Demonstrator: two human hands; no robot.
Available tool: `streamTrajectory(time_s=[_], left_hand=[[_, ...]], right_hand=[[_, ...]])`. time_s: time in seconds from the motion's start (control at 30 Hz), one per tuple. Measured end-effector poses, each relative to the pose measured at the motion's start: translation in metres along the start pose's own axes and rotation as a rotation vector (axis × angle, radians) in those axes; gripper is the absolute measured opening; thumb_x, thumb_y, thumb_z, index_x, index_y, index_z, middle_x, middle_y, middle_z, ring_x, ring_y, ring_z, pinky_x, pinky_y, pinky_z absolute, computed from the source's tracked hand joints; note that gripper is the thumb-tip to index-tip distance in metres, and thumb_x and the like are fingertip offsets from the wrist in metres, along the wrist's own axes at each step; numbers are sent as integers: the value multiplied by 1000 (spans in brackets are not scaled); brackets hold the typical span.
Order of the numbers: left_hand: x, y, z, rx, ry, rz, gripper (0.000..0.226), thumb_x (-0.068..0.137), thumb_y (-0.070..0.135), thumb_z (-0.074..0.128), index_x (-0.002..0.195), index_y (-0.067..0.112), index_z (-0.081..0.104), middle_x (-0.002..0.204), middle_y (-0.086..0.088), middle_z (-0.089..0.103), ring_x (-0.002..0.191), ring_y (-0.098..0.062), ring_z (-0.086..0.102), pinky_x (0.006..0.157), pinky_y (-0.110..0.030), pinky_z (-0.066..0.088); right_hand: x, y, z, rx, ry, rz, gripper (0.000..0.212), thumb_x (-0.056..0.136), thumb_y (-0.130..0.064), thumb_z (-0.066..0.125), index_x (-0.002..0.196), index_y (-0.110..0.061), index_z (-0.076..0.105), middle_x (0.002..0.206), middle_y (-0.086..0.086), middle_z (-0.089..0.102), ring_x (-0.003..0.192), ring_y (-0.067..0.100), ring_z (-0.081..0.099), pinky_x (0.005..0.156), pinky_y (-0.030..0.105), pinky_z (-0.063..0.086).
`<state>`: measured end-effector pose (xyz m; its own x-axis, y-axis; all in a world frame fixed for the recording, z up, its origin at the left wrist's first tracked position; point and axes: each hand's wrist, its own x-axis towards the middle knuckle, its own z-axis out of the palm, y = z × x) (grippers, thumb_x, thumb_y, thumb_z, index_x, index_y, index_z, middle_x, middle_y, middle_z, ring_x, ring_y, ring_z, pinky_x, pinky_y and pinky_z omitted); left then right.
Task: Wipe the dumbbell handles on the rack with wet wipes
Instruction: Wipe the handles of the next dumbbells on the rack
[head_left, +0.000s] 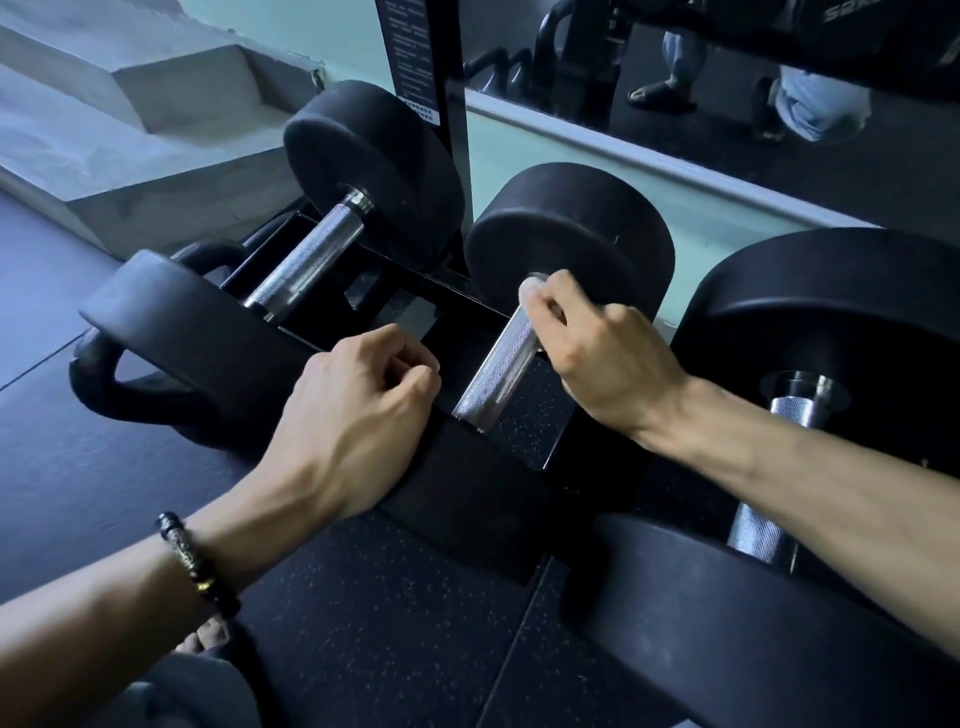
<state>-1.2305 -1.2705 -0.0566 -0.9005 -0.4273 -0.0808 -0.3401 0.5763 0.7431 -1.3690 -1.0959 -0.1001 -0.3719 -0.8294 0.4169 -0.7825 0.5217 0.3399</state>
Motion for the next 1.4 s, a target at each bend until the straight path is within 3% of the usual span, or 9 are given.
streamTrajectory(time_s=[0.17, 0.33, 0.57, 0.73, 0.83, 0.97, 1.13, 1.27, 1.4], left_hand=[[0, -1, 0, -6, -9, 3, 23, 72, 38, 45, 79, 32, 66, 79, 15, 70, 80, -8, 62, 70, -32, 49], [0, -3, 0, -33, -4, 15, 15, 80, 32, 51, 79, 31, 66, 78, 14, 70, 76, -6, 62, 67, -31, 48], [1, -5, 2, -41, 10, 2, 13, 82, 31, 53, 79, 31, 66, 77, 13, 70, 76, -9, 61, 63, -30, 42], [-1, -4, -1, -52, -1, 24, 14, 86, 23, 55, 79, 28, 66, 78, 10, 70, 74, -10, 61, 65, -31, 45], [-1, -3, -1, -61, -2, 25, 14, 85, 23, 55, 78, 29, 65, 76, 11, 70, 69, -10, 60, 61, -30, 42], [-1, -5, 0, -58, -11, 32, 15, 85, 23, 53, 79, 30, 65, 76, 12, 70, 65, -10, 59, 59, -28, 40], [-1, -6, -2, -56, -19, 34, 14, 84, 25, 54, 79, 31, 65, 76, 13, 70, 64, -9, 58, 59, -29, 39], [-1, -8, -2, -60, -25, 48, 15, 79, 34, 49, 79, 34, 64, 75, 16, 69, 67, -10, 60, 60, -29, 41], [-1, -6, -2, -55, -36, 38, 17, 77, 37, 48, 79, 33, 64, 76, 15, 69, 71, -10, 61, 62, -31, 42]], right_hand=[[-10, -12, -9, 135, 53, -205, 32, 99, 8, 39, 115, 6, 66, 96, 12, 65, 46, 16, 52, 32, 31, 44], [3, 12, -1, 128, -38, 11, 30, 91, 6, 48, 117, 4, 63, 95, 16, 58, 36, 29, 47, 29, 35, 43], [-12, -19, -12, 288, 17, -346, 25, 97, 8, 47, 111, 6, 67, 100, 14, 66, 49, 22, 58, 34, 36, 48], [-12, 3, -11, 470, 3, 78, 34, 90, -3, 66, 123, -7, 68, 94, 7, 61, 57, 26, 62, 49, 40, 57], [-25, -8, -26, 914, -41, 633, 32, 81, -6, 81, 110, -16, 77, 86, -3, 74, 74, 15, 72, 75, 37, 61], [-24, -14, -35, 1545, -203, 1265, 14, 92, -2, 68, 103, -6, 75, 90, 1, 78, 92, 11, 74, 86, 25, 58], [10, -19, -29, 1683, -113, 1458, 21, 100, 7, 49, 93, -2, 67, 107, 17, 72, 103, 21, 70, 95, 29, 55], [3, -35, -34, 1691, -302, 1359, 21, 98, 7, 51, 96, 2, 71, 111, 19, 73, 106, 21, 71, 98, 32, 55], [6, -20, -27, 1593, -234, 1431, 18, 96, 9, 53, 88, 7, 70, 107, 20, 73, 94, 20, 72, 86, 30, 59]])
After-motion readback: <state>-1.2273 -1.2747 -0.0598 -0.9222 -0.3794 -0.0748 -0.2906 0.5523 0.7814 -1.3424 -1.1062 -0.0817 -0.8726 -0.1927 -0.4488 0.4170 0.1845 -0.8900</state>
